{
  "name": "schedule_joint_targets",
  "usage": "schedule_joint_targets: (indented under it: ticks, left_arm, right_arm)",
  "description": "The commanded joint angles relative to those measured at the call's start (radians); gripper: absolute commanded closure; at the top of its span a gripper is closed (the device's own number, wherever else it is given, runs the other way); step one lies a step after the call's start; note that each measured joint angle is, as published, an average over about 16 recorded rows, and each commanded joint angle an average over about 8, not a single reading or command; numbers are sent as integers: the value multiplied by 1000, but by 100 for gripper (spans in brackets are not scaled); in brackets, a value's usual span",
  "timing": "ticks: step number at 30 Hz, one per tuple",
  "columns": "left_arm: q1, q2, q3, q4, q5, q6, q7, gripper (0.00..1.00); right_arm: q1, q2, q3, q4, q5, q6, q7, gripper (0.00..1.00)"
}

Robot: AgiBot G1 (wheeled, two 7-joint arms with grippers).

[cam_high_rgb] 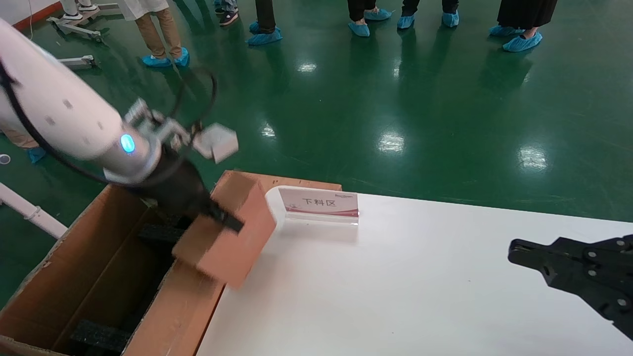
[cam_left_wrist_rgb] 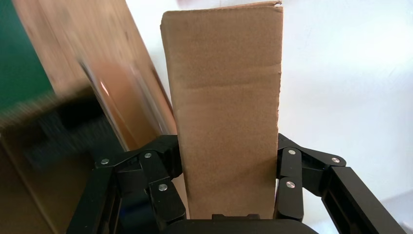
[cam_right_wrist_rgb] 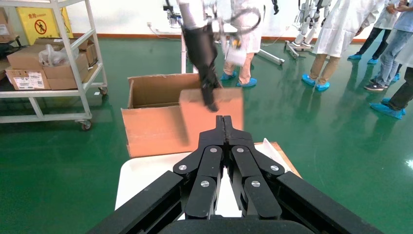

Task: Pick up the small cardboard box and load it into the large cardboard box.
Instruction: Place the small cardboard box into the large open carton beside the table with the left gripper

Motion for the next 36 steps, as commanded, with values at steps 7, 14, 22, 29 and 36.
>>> schedule_joint_targets:
  ticks: [7,14,22,29,36]
  left_arm:
    - [-117,-9,-65,6,-21,9,33,100]
    - [-238,-15,-123,59,-43,49,89,100]
    - [-386,-8,-128,170,-44,191,208,100]
    - [-523,-19,13,226,-61,228,292,100]
    - [-650,-43,236,238,-107,231,342,100]
  right_arm:
    - [0,0,-1,0,0,0,0,100]
    - [0,0,-1,0,1,0,-1,63]
    - [0,1,-2,0,1,0,-1,0]
    - [1,1,-2,0,1,1,-1,0]
    - [1,1,-2,0,2,1,-1,0]
